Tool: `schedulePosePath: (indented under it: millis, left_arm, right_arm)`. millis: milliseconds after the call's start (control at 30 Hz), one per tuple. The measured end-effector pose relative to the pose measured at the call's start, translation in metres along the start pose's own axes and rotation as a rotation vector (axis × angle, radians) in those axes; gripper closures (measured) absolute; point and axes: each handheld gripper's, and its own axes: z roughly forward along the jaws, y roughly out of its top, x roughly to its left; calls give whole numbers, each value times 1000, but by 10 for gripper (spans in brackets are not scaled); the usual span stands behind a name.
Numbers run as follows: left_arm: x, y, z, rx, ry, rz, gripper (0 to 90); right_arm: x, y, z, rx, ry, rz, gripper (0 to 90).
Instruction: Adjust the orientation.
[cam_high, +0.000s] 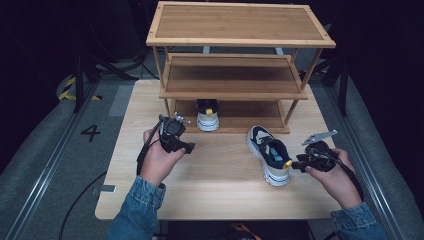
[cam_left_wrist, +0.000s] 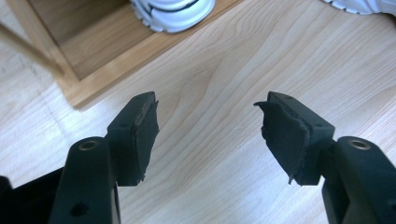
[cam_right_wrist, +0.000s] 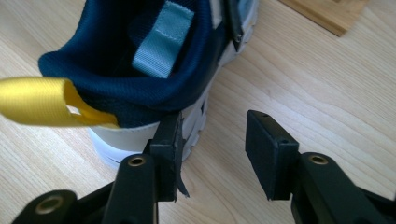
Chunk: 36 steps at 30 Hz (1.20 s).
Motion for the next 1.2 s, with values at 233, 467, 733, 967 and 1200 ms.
schedulePosePath:
  millis: [233, 467, 733, 967, 1200]
  left_arm:
    - [4, -4, 1, 8, 4, -12, 354]
    - [3, -2, 2, 22, 1, -2, 352]
    - [4, -3, 2, 23, 5, -6, 349]
    - [4, -9, -1, 50, 14, -12, 341]
    - [7, -19, -1, 83, 28, -22, 322]
  right_arm:
    - [9, 6, 3, 13, 18, -25, 587]
    - [20, 9, 6, 21, 43, -54, 565]
    - [28, 14, -18, 5, 79, -147, 468]
    - [51, 25, -25, 6, 80, -255, 365]
    - [61, 35, -17, -1, 99, -324, 360]
